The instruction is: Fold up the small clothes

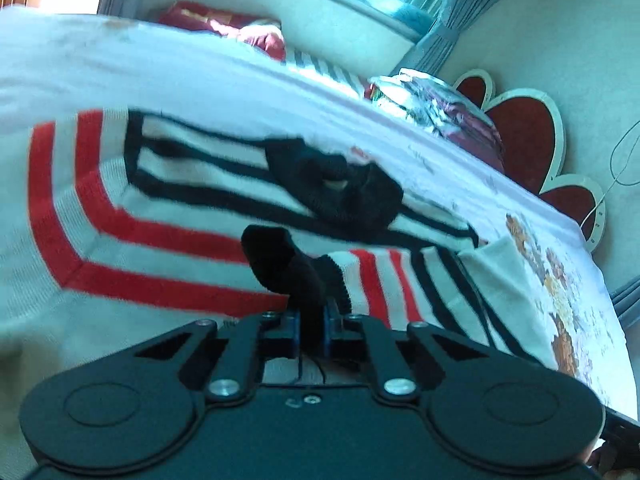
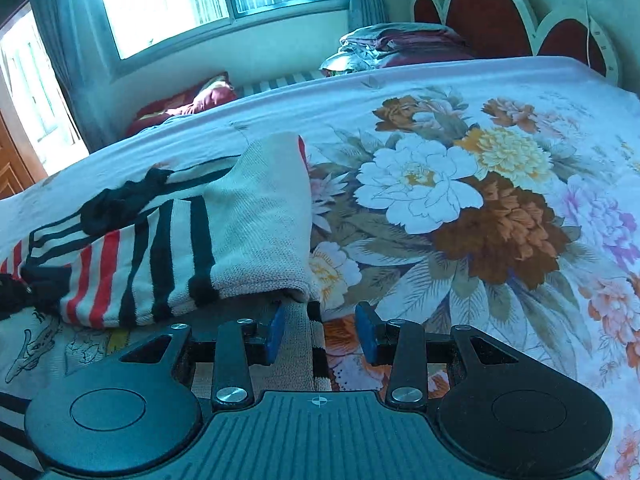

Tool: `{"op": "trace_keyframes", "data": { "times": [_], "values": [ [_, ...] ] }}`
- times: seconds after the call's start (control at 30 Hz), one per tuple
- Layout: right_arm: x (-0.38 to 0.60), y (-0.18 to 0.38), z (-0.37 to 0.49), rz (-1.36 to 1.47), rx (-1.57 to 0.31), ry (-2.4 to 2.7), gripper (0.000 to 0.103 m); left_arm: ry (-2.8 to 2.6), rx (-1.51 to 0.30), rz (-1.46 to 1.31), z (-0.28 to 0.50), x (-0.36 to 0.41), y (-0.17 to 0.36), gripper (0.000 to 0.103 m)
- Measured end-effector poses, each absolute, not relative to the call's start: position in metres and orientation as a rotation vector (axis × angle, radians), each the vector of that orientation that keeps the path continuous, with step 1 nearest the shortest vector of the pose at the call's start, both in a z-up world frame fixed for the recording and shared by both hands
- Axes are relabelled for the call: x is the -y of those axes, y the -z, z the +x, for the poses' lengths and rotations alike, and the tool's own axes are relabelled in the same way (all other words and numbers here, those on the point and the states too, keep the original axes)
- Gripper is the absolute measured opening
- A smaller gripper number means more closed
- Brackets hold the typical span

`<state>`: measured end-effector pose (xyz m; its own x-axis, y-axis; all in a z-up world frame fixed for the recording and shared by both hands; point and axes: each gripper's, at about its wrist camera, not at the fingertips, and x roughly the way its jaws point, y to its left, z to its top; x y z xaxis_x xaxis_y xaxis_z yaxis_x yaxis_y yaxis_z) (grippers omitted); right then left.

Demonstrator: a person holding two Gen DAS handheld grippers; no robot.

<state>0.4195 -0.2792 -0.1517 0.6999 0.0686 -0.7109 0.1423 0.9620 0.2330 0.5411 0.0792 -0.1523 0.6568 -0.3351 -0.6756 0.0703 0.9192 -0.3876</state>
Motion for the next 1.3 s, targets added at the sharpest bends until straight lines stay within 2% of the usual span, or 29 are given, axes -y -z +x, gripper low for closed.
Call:
{"op": "trace_keyframes", "data": {
  "times": [0.1,0.27,0.33,0.43,0.53,0.6,0.73,0.83,0.87,0.9,0.93,1.03,1.1,1.13,1.3],
  "values": [
    [0.277,0.159,0.431,0.298,-0.804,0.028,0.04,0.18,-0.757,-0.257,0.539,-0.098,0.13,0.009],
    [0.273,0.165,0.435,0.294,-0.795,0.033,0.039,0.201,-0.828,-0.196,0.543,-0.104,0.139,0.009],
    [0.272,0.164,0.434,0.275,-0.797,0.041,0.028,0.201,-0.85,-0.211,0.543,-0.101,0.146,0.009],
    [0.273,0.165,0.436,0.238,-0.818,0.042,0.029,0.196,-0.899,-0.194,0.544,-0.096,0.162,0.011],
    [0.276,0.15,0.431,0.227,-0.797,0.002,0.029,0.214,-0.893,-0.2,0.539,-0.1,0.161,0.028],
    [0.278,0.134,0.422,0.195,-0.74,-0.017,0.029,0.214,-0.861,-0.21,0.534,-0.106,0.155,0.059],
    [0.274,0.121,0.429,0.204,-0.701,-0.051,0.029,0.198,-0.854,-0.258,0.537,-0.116,0.156,0.057],
    [0.261,0.127,0.444,0.189,-0.724,-0.106,0.028,0.18,-0.869,-0.248,0.544,-0.113,0.161,0.046],
    [0.254,0.133,0.448,0.154,-0.745,-0.126,0.028,0.182,-0.87,-0.24,0.545,-0.111,0.161,0.036],
    [0.249,0.143,0.453,0.091,-0.78,-0.112,0.022,0.194,-0.873,-0.236,0.546,-0.109,0.161,0.027],
    [0.247,0.155,0.458,0.018,-0.829,-0.053,0.019,0.202,-0.874,-0.238,0.547,-0.106,0.162,0.027],
    [0.265,0.16,0.46,0.116,-0.847,-0.042,0.023,0.19,-0.872,-0.21,0.549,-0.101,0.163,0.033],
    [0.267,0.15,0.46,0.132,-0.81,-0.053,0.023,0.183,-0.854,-0.216,0.547,-0.102,0.161,0.048],
    [0.274,0.145,0.461,0.188,-0.78,-0.057,0.023,0.174,-0.844,-0.219,0.546,-0.103,0.16,0.051],
    [0.296,0.132,0.514,0.357,-0.725,-0.052,0.023,0.153,-0.833,-0.254,0.556,-0.113,0.162,0.048]
  ]
}}
